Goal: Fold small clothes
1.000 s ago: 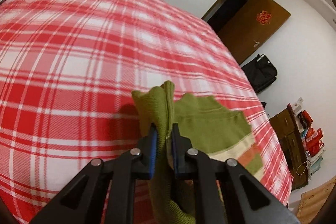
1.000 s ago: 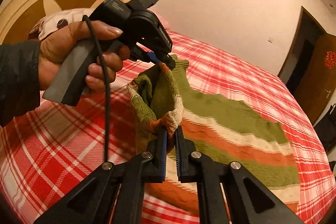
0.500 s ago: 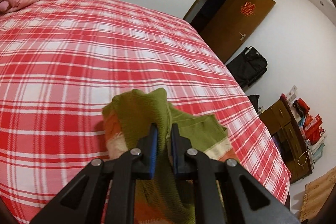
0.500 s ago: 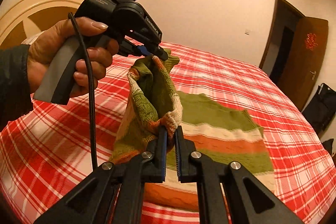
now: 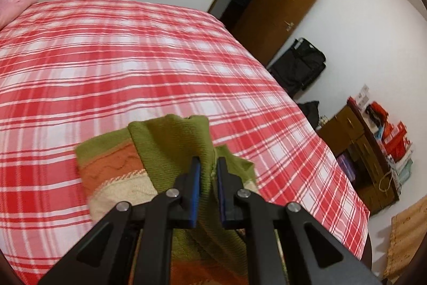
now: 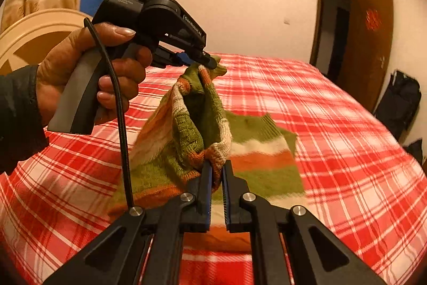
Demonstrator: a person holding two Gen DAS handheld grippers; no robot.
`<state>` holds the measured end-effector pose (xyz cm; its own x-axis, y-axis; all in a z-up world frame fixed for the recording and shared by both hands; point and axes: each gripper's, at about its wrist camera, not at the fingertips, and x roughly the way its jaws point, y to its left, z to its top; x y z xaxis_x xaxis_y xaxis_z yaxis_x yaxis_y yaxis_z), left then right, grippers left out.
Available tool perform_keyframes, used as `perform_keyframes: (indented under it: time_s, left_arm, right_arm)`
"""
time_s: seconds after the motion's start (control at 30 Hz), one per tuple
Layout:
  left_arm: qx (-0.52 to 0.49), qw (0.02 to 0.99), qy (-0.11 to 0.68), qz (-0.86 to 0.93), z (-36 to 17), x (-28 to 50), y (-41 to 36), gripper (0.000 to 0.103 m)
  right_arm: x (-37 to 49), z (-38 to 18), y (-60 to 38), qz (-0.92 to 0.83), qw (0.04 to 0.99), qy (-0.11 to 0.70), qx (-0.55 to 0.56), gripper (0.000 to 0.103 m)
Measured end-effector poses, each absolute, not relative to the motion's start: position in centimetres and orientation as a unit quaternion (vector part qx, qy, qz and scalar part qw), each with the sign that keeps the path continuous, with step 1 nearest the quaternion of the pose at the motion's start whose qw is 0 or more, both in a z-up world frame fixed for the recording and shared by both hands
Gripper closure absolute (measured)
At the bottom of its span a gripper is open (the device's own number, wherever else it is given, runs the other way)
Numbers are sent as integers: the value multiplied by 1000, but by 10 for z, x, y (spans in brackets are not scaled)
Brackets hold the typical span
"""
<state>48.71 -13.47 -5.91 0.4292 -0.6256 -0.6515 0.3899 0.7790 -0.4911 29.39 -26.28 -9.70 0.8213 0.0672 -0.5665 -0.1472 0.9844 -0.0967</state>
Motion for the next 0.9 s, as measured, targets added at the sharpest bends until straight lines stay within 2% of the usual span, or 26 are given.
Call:
perform_keyframes:
  time_s: [0.47,0.67,0.77,0.8,0.83,0.9]
  left_arm:
    - [-72,806,490,-324,-107,496,-240,91]
    - [-50,804,481,-346,-105,484,-260,91]
    - [-31,809,465,-358,-92,471,-263,83]
    - [-17,815,454,-360,-85,463,-260,72]
    - [-8,819,448,-358,-82,459,-257,52]
    - [-2,835,426,-348,-73,445,-240,35]
  right_arm:
    - [302,-131,-355,39,924,376,58,97]
    - [301,-144,-370,49,910,400,97,97]
    - [298,-148,-376,59,907,403,109,97]
    - [297,-148,-378,62,907,400,112,97]
    - [296,-148,-380,66,908,397,116,96]
    - [293,-148,-385,59,911,392,118,96]
